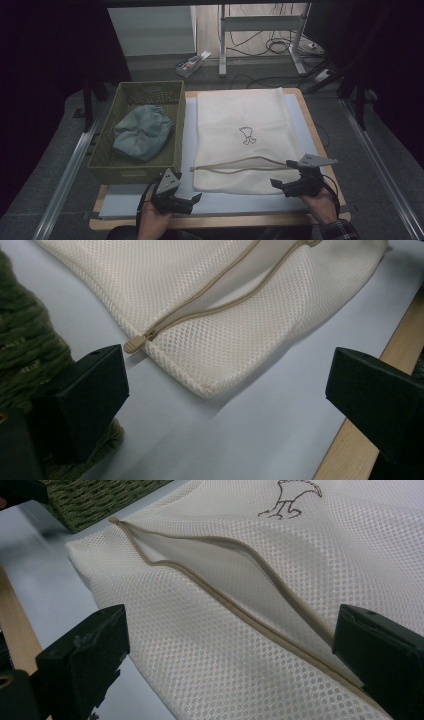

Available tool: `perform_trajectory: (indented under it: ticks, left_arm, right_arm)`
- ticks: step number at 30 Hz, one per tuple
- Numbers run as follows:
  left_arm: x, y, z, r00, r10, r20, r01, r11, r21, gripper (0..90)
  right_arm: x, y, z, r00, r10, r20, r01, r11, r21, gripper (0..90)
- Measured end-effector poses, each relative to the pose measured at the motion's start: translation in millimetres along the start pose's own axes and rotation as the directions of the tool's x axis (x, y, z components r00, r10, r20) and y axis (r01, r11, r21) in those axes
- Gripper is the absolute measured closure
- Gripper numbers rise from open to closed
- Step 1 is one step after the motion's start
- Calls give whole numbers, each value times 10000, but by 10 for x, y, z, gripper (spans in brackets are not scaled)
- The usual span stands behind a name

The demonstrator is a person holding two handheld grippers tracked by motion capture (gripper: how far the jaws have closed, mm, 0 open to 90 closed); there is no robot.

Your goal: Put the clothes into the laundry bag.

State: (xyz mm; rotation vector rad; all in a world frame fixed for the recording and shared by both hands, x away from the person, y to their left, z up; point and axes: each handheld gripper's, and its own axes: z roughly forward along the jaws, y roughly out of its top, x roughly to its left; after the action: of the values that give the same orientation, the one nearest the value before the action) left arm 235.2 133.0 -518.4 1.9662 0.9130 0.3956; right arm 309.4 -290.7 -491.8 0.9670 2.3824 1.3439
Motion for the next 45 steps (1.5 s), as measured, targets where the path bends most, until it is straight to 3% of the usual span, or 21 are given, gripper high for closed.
perform_trajectory:
  ticks: [26,34,45]
  left_arm:
    - [-58,9,20,9988,479,-89,-479,9988,73,28]
    - [-71,10,25,9985,529,-116,-528,9986,81,30]
    - [-85,9,41,9979,639,-135,-636,9977,232,30]
  right_arm:
    - [11,7,8,9995,-99,312,94,9998,171,18]
    - [3,22,43,9982,-58,596,57,10000,25,20]
    - [-44,48,107,9928,-170,1190,136,9995,289,20]
